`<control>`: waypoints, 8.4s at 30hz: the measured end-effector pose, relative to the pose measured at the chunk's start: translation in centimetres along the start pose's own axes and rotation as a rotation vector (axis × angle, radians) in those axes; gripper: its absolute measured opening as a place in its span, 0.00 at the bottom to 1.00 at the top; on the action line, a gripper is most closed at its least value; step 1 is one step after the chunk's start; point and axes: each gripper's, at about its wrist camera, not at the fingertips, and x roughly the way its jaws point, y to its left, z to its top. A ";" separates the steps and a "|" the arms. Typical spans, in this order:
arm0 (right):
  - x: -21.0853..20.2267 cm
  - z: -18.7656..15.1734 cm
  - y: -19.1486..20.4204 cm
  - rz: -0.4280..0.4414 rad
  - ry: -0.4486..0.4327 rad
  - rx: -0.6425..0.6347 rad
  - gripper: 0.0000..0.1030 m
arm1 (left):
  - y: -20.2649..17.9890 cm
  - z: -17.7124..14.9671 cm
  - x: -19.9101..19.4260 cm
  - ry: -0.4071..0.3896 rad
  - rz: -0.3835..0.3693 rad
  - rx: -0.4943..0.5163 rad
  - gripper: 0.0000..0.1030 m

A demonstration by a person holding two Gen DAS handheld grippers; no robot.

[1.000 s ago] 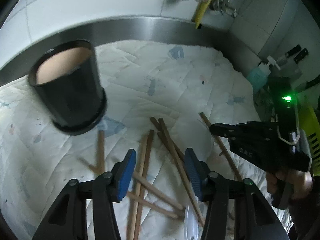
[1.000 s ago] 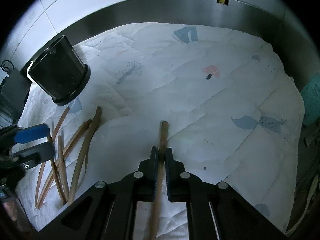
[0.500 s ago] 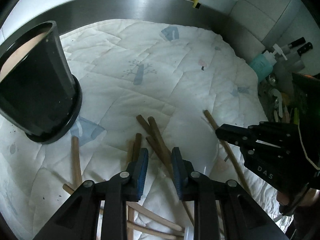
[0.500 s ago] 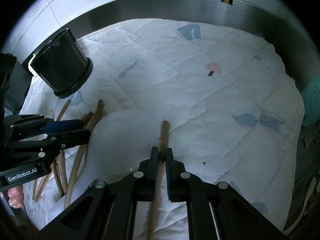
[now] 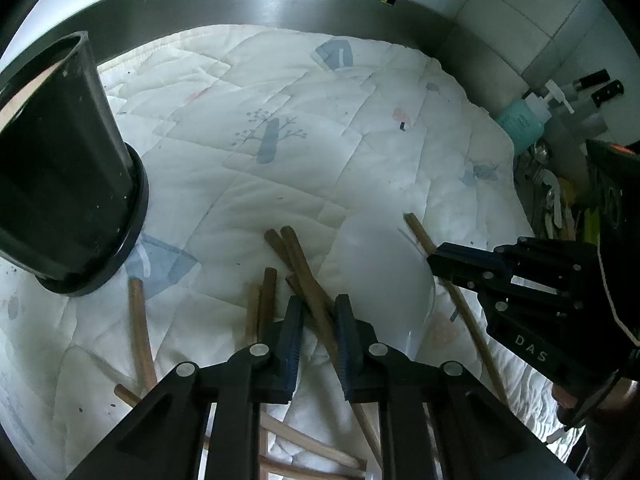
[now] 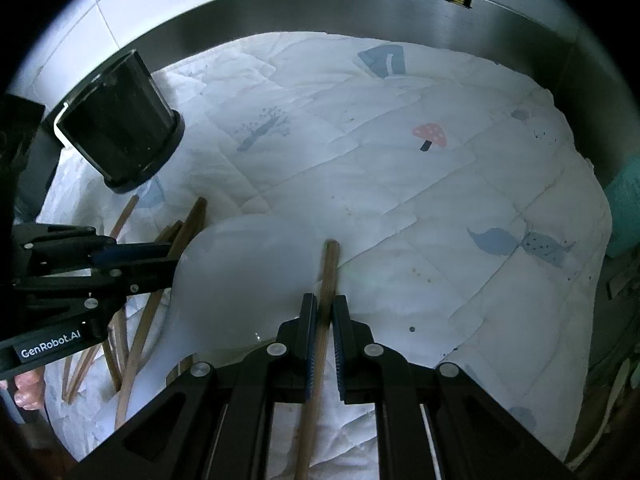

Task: Organize utensils
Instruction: 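Lift the chopstick with the right gripper while the left gripper grasps another chopstick, then carry both chopsticks over the black pot and drop them in, then open both grippers and move them back toward the scattered chopsticks, then position the left gripper over the crossed chopsticks and close on one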

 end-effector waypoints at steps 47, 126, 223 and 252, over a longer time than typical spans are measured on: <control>-18.9 5.8 7.7 0.170 -0.603 -0.092 0.09 | 9.3 4.1 -30.8 -0.760 0.148 -0.158 0.06; -9.0 3.4 6.0 0.123 -0.280 0.024 0.37 | 12.5 -4.2 -22.9 -0.439 0.295 -0.251 0.40; -7.5 -3.3 3.1 0.031 -0.197 0.220 0.37 | 10.1 -7.9 -6.5 -0.023 -0.028 -0.601 0.40; -6.5 -4.1 1.0 0.123 -0.197 0.257 0.37 | 9.4 -7.4 -6.7 0.015 -0.010 -0.657 0.39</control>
